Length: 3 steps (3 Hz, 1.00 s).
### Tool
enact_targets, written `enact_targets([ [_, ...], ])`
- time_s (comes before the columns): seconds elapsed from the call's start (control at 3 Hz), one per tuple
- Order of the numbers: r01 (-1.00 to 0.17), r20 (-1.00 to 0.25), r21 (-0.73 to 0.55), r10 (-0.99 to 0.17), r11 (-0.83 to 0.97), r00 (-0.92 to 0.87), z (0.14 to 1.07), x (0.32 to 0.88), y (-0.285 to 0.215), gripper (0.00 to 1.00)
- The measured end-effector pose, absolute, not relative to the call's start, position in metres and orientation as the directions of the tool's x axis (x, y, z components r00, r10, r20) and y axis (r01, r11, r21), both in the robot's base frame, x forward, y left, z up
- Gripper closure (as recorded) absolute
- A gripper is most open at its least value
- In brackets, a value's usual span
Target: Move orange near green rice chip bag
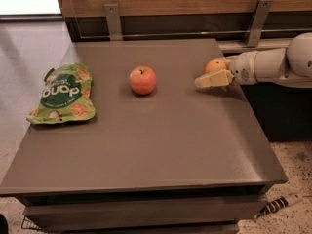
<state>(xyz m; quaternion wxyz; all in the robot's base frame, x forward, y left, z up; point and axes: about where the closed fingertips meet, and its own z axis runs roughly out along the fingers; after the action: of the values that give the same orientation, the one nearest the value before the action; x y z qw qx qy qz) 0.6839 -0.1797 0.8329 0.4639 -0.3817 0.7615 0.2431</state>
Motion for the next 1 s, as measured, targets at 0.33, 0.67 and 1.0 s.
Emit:
enact_targets([
  [0.33,-0.809,-0.892,0.018,-0.356,0.587,-0.278,0.8317,0.6844,-0.1771,0.46],
  [0.67,-0.813,-0.892,0.021,-0.356,0.582,-0.278,0.8302,0.6849,-0.1733,0.76],
  [1.0,-0.817,-0.891,0.024,-0.359,0.576,-0.278,0.8309,0.6858,-0.1685,1.0],
])
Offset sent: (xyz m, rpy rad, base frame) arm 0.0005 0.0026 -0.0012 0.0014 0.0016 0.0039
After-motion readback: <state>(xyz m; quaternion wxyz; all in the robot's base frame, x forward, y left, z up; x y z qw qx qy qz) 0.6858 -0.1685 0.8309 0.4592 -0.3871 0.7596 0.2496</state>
